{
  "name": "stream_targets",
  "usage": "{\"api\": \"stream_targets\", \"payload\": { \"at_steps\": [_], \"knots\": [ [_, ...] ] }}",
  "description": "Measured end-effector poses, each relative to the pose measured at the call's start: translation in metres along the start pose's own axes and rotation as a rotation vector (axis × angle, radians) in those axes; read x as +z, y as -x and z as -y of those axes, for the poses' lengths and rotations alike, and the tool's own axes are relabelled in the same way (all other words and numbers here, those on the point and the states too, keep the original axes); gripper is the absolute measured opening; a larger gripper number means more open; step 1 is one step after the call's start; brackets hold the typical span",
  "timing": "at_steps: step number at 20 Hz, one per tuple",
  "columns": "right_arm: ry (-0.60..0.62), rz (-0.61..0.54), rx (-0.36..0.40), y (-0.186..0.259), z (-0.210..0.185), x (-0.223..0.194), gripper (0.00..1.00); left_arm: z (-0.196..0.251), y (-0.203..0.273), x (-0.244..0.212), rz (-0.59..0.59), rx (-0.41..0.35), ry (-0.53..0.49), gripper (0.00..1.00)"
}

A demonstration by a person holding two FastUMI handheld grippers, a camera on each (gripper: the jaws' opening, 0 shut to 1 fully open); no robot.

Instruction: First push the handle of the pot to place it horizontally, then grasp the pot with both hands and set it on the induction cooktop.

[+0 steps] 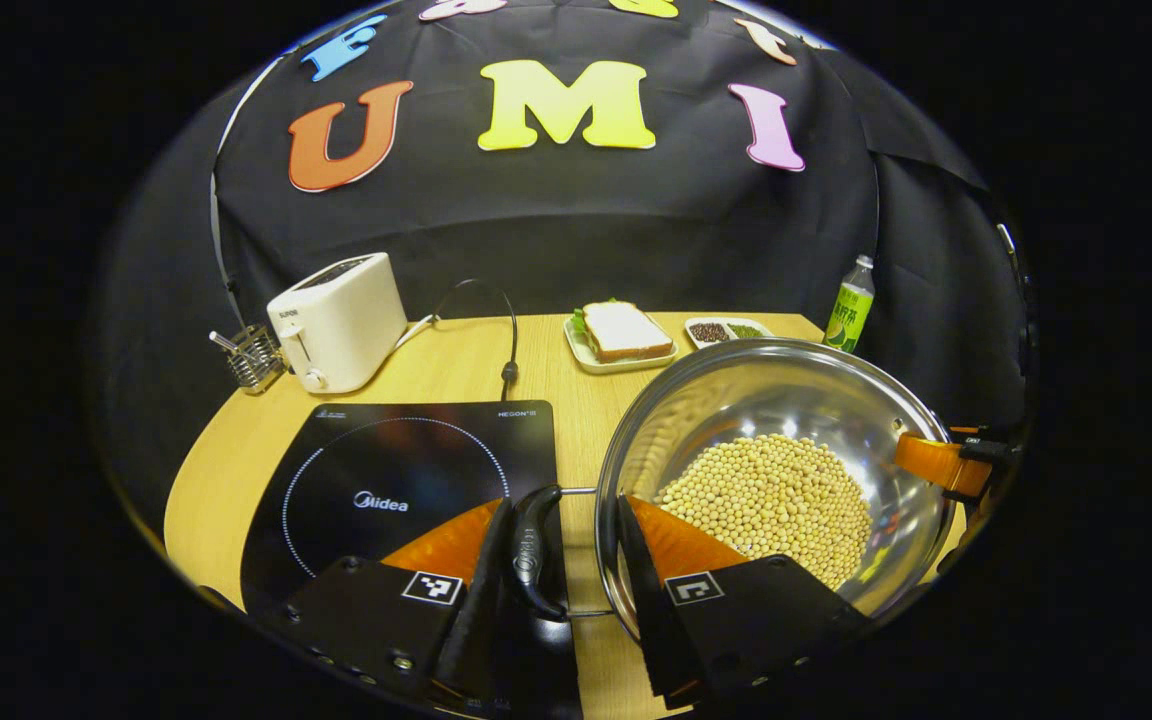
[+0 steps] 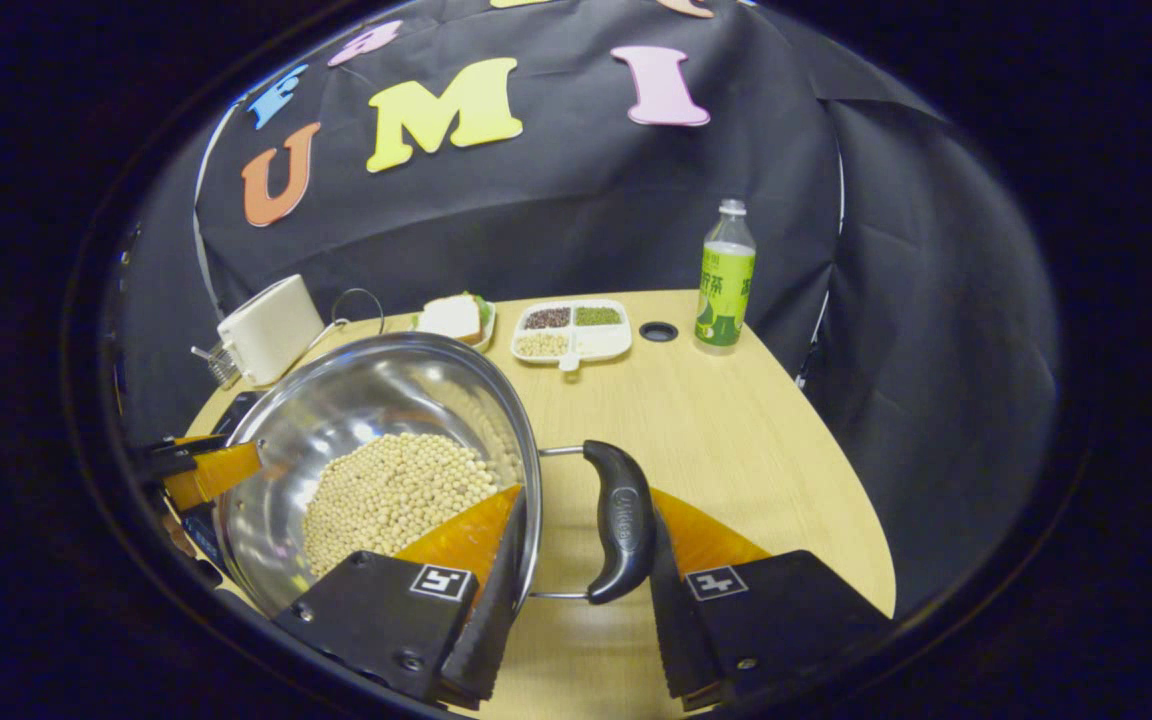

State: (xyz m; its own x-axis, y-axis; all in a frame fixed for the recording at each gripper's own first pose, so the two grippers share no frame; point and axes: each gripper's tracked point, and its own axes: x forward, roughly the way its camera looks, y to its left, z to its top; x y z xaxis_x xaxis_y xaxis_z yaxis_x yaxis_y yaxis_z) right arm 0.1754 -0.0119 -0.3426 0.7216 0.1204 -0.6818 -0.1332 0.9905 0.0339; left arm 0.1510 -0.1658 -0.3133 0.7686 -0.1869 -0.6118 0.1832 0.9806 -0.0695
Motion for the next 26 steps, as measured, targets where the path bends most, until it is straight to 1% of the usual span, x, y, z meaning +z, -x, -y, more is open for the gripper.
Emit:
{"api": "stream_targets", "payload": {
  "at_steps": [6, 7, 8, 9, 10, 12, 18, 20, 21, 22, 23, 26],
  "knots": [
    [0.008, 0.031, 0.021, 0.048, -0.035, 0.008, 0.63, -0.029, 0.055, 0.015, 0.086, 0.023, -0.002, 0.59],
    [0.005, 0.032, 0.026, 0.054, -0.042, 0.009, 0.63, -0.036, 0.062, 0.016, 0.098, 0.028, -0.003, 0.59],
    [0.005, 0.036, 0.032, 0.059, -0.05, 0.01, 0.64, -0.043, 0.067, 0.017, 0.109, 0.031, -0.003, 0.58],
    [0.006, 0.036, 0.037, 0.062, -0.058, 0.01, 0.63, -0.05, 0.073, 0.016, 0.118, 0.033, 0.0, 0.59],
    [0.008, 0.038, 0.042, 0.063, -0.068, 0.011, 0.63, -0.059, 0.075, 0.014, 0.118, 0.037, 0.008, 0.55],
    [0.024, 0.039, 0.053, 0.068, -0.088, 0.012, 0.64, -0.078, 0.083, 0.014, 0.124, 0.05, 0.017, 0.55],
    [0.051, 0.035, 0.1, 0.063, -0.157, 0.02, 0.63, -0.141, 0.096, 0.02, 0.145, 0.101, 0.043, 0.55],
    [0.061, 0.036, 0.117, 0.06, -0.181, 0.024, 0.64, -0.163, 0.099, 0.024, 0.151, 0.121, 0.06, 0.56],
    [0.067, 0.035, 0.125, 0.058, -0.192, 0.026, 0.63, -0.172, 0.101, 0.025, 0.152, 0.131, 0.063, 0.55],
    [0.074, 0.034, 0.133, 0.056, -0.202, 0.029, 0.64, -0.182, 0.102, 0.027, 0.155, 0.14, 0.064, 0.55],
    [0.08, 0.034, 0.14, 0.053, -0.212, 0.032, 0.63, -0.19, 0.102, 0.029, 0.157, 0.149, 0.065, 0.55],
    [0.093, 0.037, 0.162, 0.042, -0.238, 0.043, 0.64, -0.215, 0.098, 0.036, 0.169, 0.179, 0.079, 0.55]
  ]
}}
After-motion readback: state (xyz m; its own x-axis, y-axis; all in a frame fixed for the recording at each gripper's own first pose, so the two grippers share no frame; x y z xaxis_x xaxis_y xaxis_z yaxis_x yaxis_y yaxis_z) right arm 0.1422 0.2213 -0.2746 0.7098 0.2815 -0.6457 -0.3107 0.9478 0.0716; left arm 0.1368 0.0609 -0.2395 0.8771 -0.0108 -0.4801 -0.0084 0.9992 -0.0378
